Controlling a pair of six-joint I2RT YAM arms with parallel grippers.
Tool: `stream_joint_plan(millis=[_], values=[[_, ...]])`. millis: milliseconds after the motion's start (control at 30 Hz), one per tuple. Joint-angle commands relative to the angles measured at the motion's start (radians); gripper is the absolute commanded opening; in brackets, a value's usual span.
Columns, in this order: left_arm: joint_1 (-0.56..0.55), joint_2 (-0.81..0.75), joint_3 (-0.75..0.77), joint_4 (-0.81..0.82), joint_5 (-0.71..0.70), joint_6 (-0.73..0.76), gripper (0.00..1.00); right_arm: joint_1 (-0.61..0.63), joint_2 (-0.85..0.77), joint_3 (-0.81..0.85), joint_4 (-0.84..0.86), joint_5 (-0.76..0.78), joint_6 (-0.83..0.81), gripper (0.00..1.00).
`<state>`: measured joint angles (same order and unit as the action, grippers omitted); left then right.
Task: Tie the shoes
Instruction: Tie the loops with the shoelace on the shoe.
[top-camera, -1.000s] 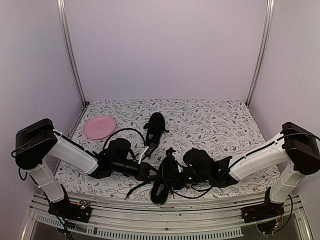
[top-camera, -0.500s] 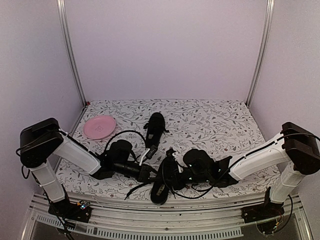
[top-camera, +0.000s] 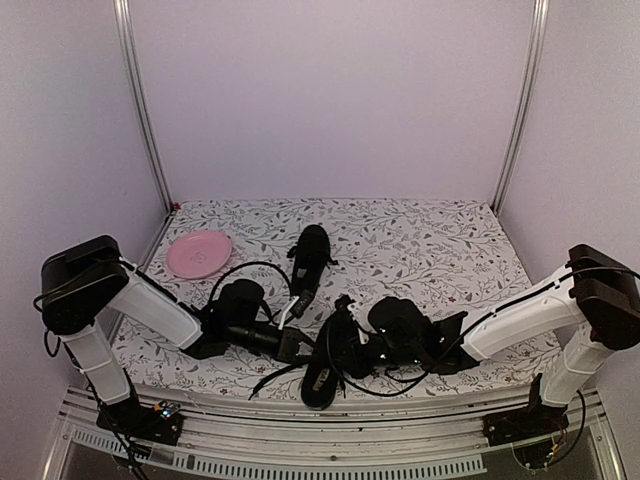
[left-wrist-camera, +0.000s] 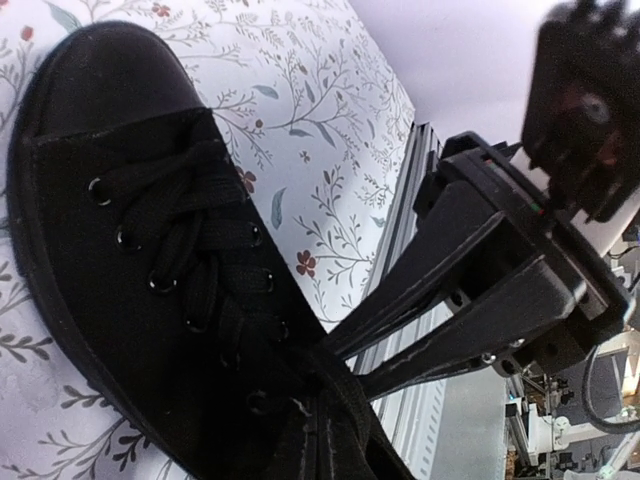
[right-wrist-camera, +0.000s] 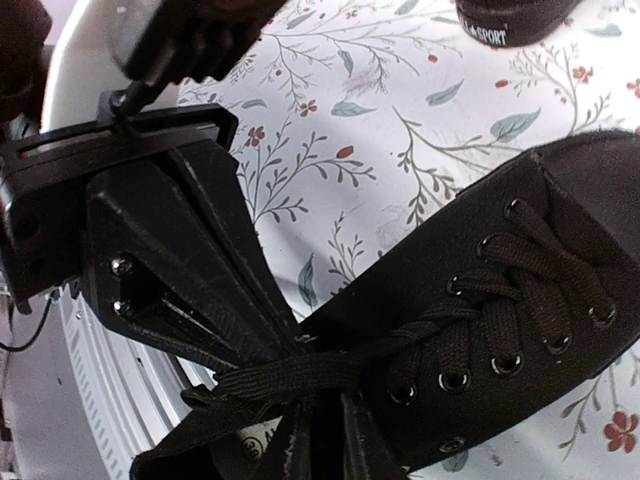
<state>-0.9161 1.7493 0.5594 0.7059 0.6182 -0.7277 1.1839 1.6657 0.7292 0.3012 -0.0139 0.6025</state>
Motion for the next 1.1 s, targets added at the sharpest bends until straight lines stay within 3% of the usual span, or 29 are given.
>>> stream_joint_plan(millis=[0, 133, 300, 567, 1067], values=[[0.013, -0.019, -0.001, -0.008, -0.027, -0.082, 0.00, 0.003, -0.086, -0.021, 0.004, 0.060, -0.010, 0.20], [0.017, -0.014, -0.003, -0.012, -0.025, -0.144, 0.00, 0.011, -0.142, -0.040, -0.014, 0.092, -0.057, 0.39], [0.018, -0.017, -0.006, -0.014, -0.021, -0.192, 0.00, 0.073, -0.154, 0.007, -0.093, 0.219, -0.165, 0.51], [0.028, -0.010, -0.011, -0.017, -0.006, -0.252, 0.00, 0.216, -0.029, 0.194, -0.304, 0.485, -0.291, 0.54], [0.035, -0.002, -0.011, -0.020, 0.007, -0.279, 0.00, 0.314, 0.158, 0.342, -0.413, 0.628, -0.324, 0.51]])
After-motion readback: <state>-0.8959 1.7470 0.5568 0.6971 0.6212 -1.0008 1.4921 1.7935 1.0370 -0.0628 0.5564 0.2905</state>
